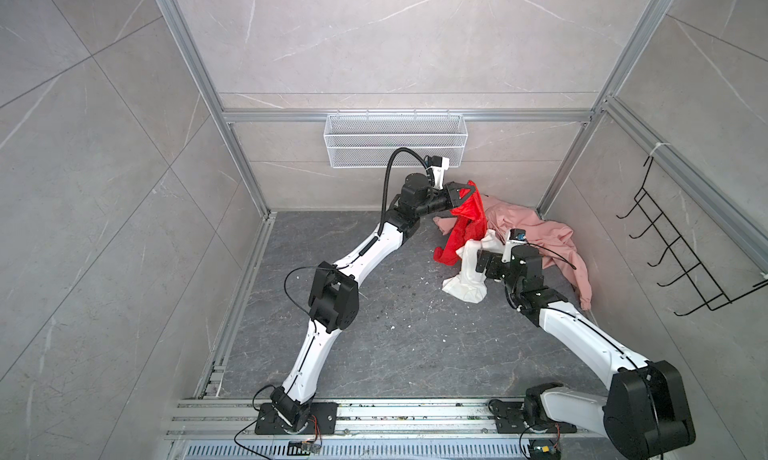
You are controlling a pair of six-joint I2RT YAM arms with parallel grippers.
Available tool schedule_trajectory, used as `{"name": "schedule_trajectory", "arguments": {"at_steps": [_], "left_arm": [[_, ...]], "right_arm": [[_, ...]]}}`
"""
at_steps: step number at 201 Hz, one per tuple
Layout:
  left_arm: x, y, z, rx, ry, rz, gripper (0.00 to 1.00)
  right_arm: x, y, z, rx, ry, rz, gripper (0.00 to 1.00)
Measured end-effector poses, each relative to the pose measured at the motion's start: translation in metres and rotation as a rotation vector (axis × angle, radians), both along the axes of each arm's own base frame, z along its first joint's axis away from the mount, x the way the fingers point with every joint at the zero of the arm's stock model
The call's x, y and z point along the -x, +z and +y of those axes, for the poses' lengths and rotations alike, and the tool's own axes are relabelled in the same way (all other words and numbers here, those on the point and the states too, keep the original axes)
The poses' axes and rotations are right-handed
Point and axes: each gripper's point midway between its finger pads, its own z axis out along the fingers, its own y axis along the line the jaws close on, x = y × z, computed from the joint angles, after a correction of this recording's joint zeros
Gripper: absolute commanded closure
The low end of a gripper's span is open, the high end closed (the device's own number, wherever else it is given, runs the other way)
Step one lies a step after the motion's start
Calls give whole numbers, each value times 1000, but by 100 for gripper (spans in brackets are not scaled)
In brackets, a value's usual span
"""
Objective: Pick out a specific cloth from the pile
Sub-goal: 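Lift the red cloth with the left gripper while the right gripper holds the white cloth, then raise the red cloth higher with the left gripper, pulling it free of the pile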
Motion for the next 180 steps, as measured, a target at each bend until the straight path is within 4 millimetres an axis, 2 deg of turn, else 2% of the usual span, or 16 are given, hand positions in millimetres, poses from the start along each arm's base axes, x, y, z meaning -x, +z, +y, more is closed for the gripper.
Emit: {"name": "schedule_trajectory", "arguments": {"at_steps": [74, 180], "left_arm": [[11, 37, 8, 51, 0, -65, 100], [18, 58, 15, 68, 4, -104, 100]], "right_arm": [[0, 1, -1, 0, -2, -1, 0], [2, 8, -4, -5, -7, -19, 0]]}}
